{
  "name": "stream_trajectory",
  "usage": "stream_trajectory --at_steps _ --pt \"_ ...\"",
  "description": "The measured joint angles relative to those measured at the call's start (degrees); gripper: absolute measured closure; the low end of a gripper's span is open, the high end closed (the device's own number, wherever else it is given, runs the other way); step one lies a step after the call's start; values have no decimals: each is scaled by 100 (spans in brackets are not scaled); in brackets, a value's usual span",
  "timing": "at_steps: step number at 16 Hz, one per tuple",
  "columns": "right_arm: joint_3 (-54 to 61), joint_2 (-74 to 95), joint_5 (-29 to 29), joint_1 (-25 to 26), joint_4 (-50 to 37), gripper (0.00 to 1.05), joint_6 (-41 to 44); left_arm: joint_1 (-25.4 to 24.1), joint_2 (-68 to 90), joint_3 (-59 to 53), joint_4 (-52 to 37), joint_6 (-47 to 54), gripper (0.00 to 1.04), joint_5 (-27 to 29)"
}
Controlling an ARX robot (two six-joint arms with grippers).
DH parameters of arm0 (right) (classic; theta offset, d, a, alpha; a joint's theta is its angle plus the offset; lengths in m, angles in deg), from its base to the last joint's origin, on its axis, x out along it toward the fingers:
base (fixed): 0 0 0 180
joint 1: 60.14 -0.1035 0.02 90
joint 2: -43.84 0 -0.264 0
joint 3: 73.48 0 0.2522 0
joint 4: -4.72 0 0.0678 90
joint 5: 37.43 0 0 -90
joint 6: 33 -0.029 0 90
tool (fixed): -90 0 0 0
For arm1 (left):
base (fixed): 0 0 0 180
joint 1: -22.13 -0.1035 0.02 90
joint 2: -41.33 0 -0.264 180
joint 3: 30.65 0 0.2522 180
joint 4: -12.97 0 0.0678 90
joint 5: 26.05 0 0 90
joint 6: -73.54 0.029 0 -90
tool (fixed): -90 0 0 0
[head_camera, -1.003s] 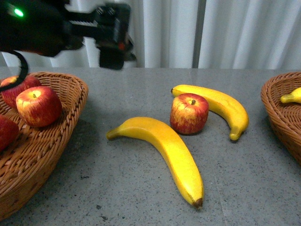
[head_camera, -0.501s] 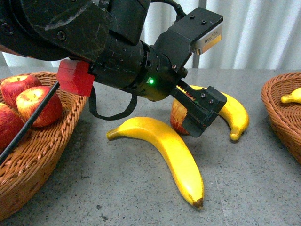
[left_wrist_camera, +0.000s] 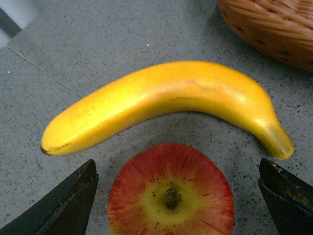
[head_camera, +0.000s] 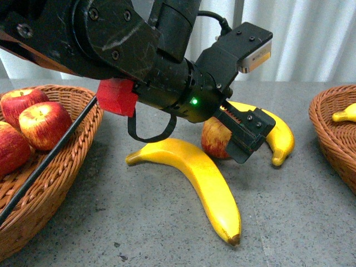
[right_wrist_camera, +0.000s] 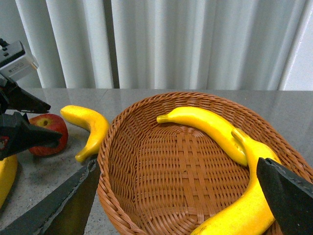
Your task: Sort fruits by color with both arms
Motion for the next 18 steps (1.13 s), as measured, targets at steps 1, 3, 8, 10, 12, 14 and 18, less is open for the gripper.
stream_trajectory --at_steps 1,3,8,10,12,14,18 --pt "0 0 0 0 0 6 0 2 68 37 15 0 7 55" --pt "0 0 0 0 0 6 0 2 133 66 15 -2 7 72" --pt "0 0 0 0 0 6 2 2 310 166 33 -22 7 90" --pt "0 0 0 0 0 6 0 -4 402 234 63 -50 7 105" --pt "0 0 0 0 0 6 0 -11 439 280 101 -87 14 140" --pt "0 0 0 0 0 6 0 -9 446 280 111 -168 31 162" --pt "0 0 0 0 0 6 0 -422 -2098 -1320 -1303 -1552 37 2837"
